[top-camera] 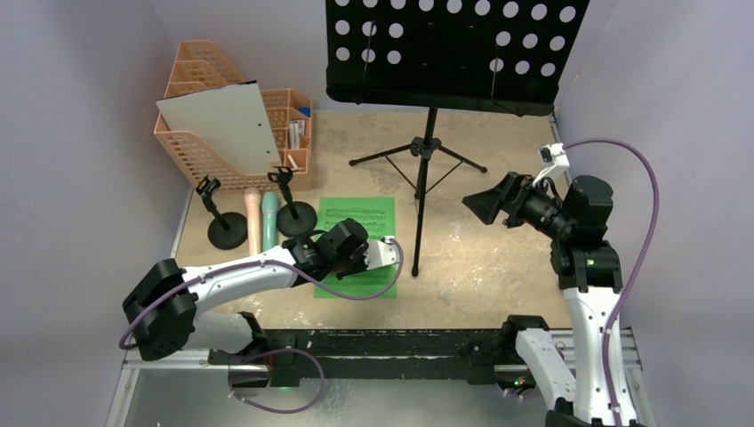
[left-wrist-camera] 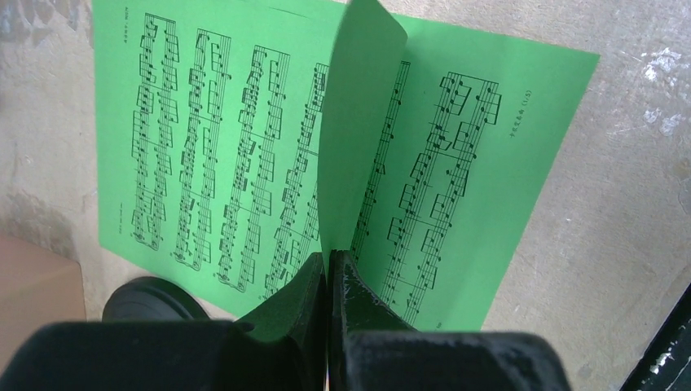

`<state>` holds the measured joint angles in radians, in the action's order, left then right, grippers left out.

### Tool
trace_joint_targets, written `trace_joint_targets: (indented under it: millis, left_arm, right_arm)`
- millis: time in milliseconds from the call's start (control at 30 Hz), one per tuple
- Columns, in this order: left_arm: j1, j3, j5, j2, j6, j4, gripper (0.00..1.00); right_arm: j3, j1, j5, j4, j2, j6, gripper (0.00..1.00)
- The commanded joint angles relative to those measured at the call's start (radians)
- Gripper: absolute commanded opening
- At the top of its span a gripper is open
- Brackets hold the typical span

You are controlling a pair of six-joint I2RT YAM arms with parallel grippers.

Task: Pack up the instrument practice props
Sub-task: Place the sheet music at the center of the board.

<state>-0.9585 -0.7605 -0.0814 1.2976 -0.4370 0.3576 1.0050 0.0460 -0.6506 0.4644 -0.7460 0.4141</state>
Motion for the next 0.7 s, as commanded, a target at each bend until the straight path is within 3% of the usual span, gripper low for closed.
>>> trace_joint_targets:
  millis: [0,667]
  left_arm:
    - [-0.009,-0.003,0.000,0.011,0.033,-0.022,0.00]
    - [-0.016,-0.014,-0.013,0.059,0.072,-0.066,0.02]
  right_arm:
    - [-0.011,-0.003,-0.026,-0.040,-0.001,-0.020,0.94]
    - [-0.042,-0.003,-0.024,-0.053,-0.006,-0.025,0.94]
